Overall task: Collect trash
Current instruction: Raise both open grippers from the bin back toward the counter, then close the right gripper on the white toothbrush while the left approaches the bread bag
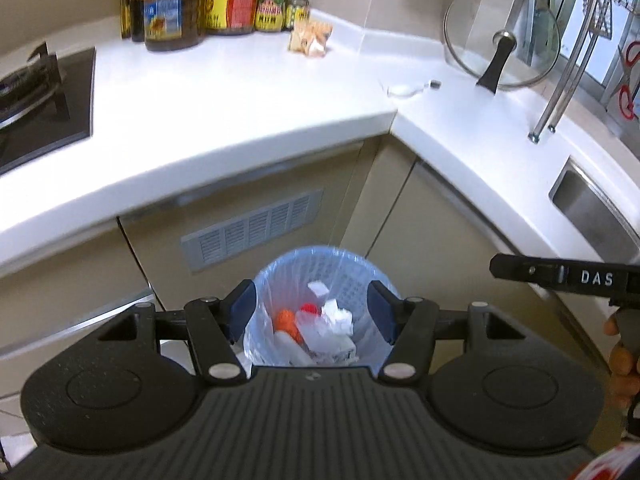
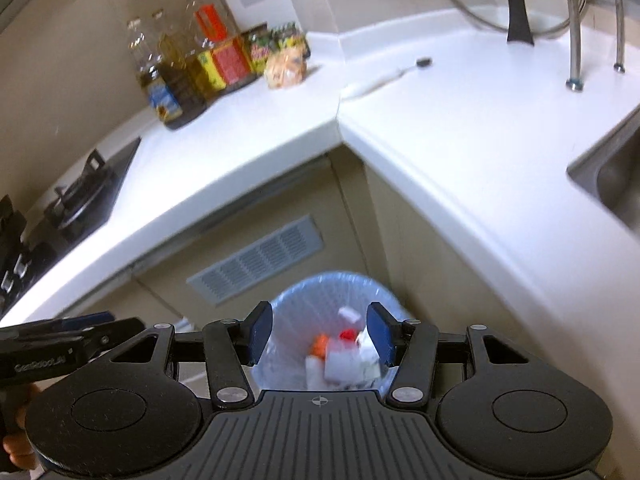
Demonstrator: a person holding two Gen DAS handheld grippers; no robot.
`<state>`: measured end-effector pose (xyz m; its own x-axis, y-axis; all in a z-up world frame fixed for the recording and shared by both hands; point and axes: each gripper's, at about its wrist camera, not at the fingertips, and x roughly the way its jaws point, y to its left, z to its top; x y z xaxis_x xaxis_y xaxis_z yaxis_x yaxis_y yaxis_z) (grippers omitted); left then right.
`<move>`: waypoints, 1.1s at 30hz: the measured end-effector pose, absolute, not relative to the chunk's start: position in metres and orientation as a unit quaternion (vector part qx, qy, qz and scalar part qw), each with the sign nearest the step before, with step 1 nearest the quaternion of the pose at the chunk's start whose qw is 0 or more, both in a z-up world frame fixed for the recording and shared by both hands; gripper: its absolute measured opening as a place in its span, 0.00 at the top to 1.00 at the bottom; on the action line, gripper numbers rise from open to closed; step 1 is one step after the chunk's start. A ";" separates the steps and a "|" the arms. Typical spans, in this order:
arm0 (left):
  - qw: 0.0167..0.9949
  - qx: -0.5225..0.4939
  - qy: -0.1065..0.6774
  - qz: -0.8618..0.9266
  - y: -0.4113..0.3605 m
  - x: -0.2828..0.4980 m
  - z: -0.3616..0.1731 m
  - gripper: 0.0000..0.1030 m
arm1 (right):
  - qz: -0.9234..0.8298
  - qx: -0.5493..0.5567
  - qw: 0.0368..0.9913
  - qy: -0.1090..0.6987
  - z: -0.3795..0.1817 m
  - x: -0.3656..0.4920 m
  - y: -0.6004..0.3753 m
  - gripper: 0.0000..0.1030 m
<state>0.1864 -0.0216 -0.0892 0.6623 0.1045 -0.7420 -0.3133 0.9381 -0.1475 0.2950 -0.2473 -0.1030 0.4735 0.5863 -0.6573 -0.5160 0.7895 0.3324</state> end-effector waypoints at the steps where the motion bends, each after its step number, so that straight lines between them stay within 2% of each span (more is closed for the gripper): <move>1: 0.905 -0.130 0.389 0.116 -0.020 0.189 -0.086 0.43 | 0.319 0.044 0.862 0.392 -0.099 0.300 -0.247 0.49; 8: 0.917 -0.111 0.360 0.133 -0.008 0.229 -0.064 0.43 | 0.296 0.062 0.891 0.337 -0.069 0.364 -0.241 0.49; 14: 0.921 -0.105 0.344 0.151 0.000 0.278 -0.050 0.43 | 0.289 0.070 0.898 0.325 -0.057 0.439 -0.225 0.49; 24: 0.916 -0.104 0.343 0.182 0.008 0.350 -0.049 0.43 | 0.294 0.071 0.891 0.339 -0.072 0.540 -0.190 0.49; 33: 0.906 -0.109 0.354 0.203 0.014 0.383 -0.060 0.43 | 0.301 0.074 0.883 0.353 -0.093 0.590 -0.156 0.51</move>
<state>0.3833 0.0137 -0.0604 0.6671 0.2903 -0.6861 -0.4443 0.8943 -0.0535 0.5896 -0.1565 -0.0928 0.5696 0.5845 -0.5778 -0.4799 0.8073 0.3435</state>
